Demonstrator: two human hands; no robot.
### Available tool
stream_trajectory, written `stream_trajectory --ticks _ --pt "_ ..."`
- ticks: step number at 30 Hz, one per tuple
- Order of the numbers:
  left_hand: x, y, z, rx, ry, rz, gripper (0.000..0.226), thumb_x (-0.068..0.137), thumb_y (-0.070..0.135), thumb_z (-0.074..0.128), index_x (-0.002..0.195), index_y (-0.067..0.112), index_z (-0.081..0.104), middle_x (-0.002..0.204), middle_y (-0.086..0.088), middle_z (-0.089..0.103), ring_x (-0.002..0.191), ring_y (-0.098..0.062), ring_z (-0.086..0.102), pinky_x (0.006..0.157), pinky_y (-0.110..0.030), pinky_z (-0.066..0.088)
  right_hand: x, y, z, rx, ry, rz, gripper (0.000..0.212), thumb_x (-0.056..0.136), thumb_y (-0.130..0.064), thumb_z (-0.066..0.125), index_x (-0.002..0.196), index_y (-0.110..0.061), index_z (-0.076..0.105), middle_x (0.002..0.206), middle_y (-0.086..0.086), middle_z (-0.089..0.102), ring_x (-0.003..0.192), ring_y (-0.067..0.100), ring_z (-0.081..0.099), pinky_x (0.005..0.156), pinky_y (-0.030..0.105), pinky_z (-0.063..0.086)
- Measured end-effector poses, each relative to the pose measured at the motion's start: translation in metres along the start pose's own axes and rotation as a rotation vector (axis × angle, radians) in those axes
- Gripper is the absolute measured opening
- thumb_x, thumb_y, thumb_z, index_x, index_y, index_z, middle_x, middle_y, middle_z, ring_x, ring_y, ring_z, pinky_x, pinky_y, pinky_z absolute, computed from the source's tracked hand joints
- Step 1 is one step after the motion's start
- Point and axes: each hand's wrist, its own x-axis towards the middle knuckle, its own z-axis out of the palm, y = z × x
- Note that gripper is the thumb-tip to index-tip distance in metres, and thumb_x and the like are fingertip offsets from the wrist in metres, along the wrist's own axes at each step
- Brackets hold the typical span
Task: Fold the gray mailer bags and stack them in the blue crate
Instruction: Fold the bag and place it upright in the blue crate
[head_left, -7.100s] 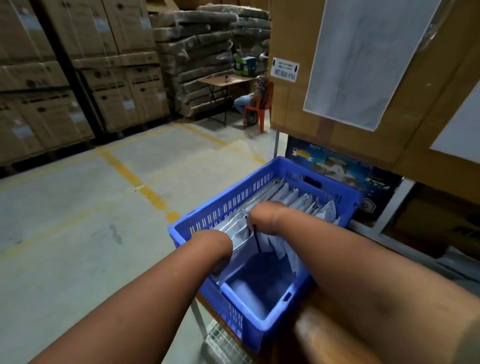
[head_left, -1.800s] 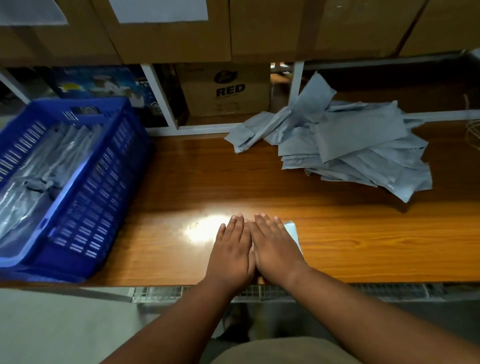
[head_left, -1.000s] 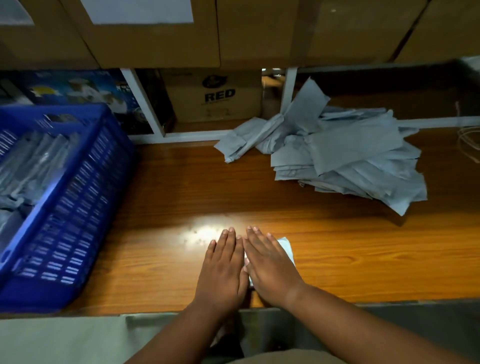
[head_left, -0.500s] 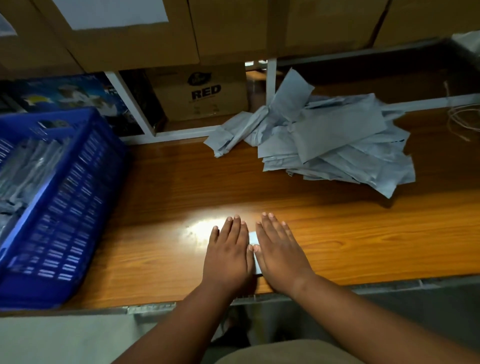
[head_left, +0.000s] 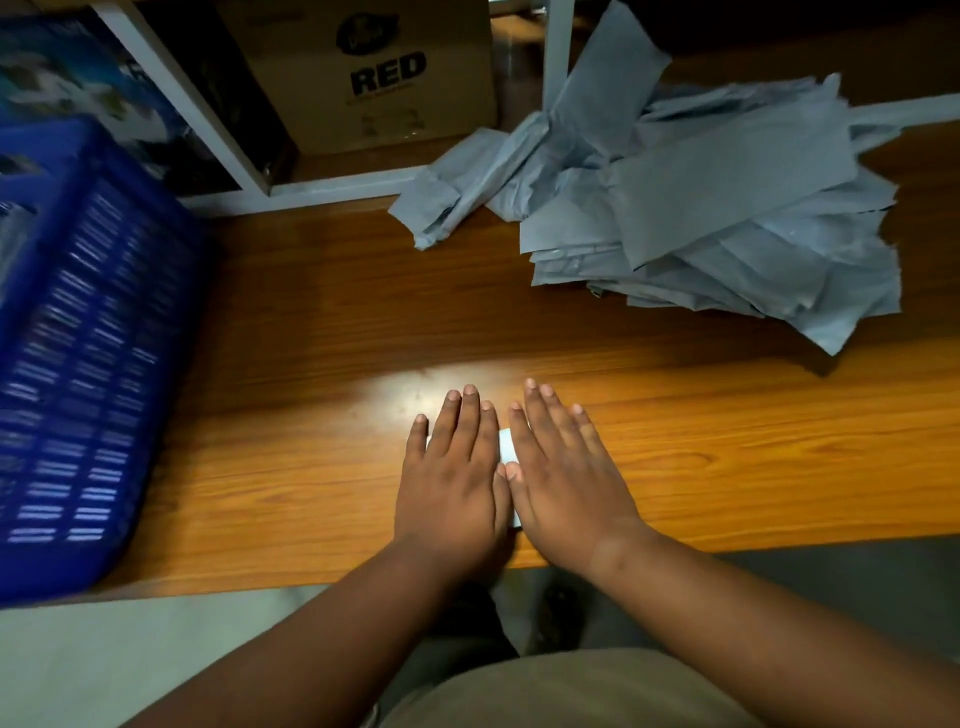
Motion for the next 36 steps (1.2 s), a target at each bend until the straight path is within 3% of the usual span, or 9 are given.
stream_trajectory --ticks 9,12,17,22,26,36 --pt "-0.009 -0.006 -0.014 -0.093 -0.037 0.012 0.076 0.103 0.053 0.014 0.17 0.019 0.018 0.178 -0.005 0.006 0.165 -0.019 -0.003 0.132 -0.051 0.006 0.0 0.006 -0.012 0.037 -0.065 -0.05 0.069 0.112 -0.055 0.015 0.171 -0.024 -0.003 0.177 0.005 -0.019 0.161 0.021 -0.024 0.129 0.045 -0.013" --pt "-0.018 -0.022 -0.021 -0.176 0.014 -0.037 0.075 0.101 0.053 0.018 0.166 0.018 0.031 0.176 -0.006 0.022 0.163 -0.02 0.012 0.132 -0.051 0.011 0.002 0.01 -0.019 0.089 -0.085 -0.054 0.069 0.111 -0.06 0.018 0.172 -0.029 0.003 0.179 0.002 -0.012 0.163 0.019 -0.02 0.131 0.046 -0.011" --pt "-0.022 -0.046 -0.021 -0.195 0.096 -0.122 0.07 0.103 0.048 0.026 0.16 0.011 0.042 0.169 -0.013 0.035 0.159 -0.027 0.026 0.129 -0.051 0.023 0.012 -0.011 -0.031 0.07 0.041 -0.034 0.067 0.111 -0.057 0.022 0.169 -0.023 0.02 0.179 0.006 0.003 0.165 0.023 -0.006 0.133 0.05 -0.004" --pt "-0.014 -0.034 -0.003 -0.2 0.093 -0.066 0.068 0.106 0.046 0.023 0.165 0.014 0.034 0.175 -0.008 0.024 0.164 -0.02 0.013 0.132 -0.051 0.012 0.02 -0.023 -0.015 -0.033 0.0 -0.121 0.065 0.111 -0.055 0.016 0.169 -0.028 0.021 0.179 0.005 0.01 0.166 0.024 0.002 0.132 0.058 0.007" --pt "-0.012 -0.033 0.003 -0.135 0.118 -0.064 0.066 0.105 0.042 0.029 0.164 0.012 0.038 0.174 -0.01 0.025 0.164 -0.023 0.015 0.13 -0.054 0.017 0.02 -0.023 -0.008 -0.061 0.049 -0.111 0.063 0.111 -0.051 0.02 0.168 -0.024 0.029 0.177 0.006 0.022 0.164 0.027 0.014 0.13 0.059 0.016" --pt "-0.005 -0.034 0.008 -0.072 0.034 -0.073 0.074 0.102 0.044 0.023 0.17 0.013 0.017 0.178 -0.012 0.004 0.165 -0.025 -0.002 0.131 -0.054 0.011 0.025 -0.023 -0.002 -0.047 0.023 -0.123 0.064 0.112 -0.048 0.019 0.169 -0.018 0.021 0.179 0.007 0.01 0.166 0.027 0.003 0.13 0.059 0.013"
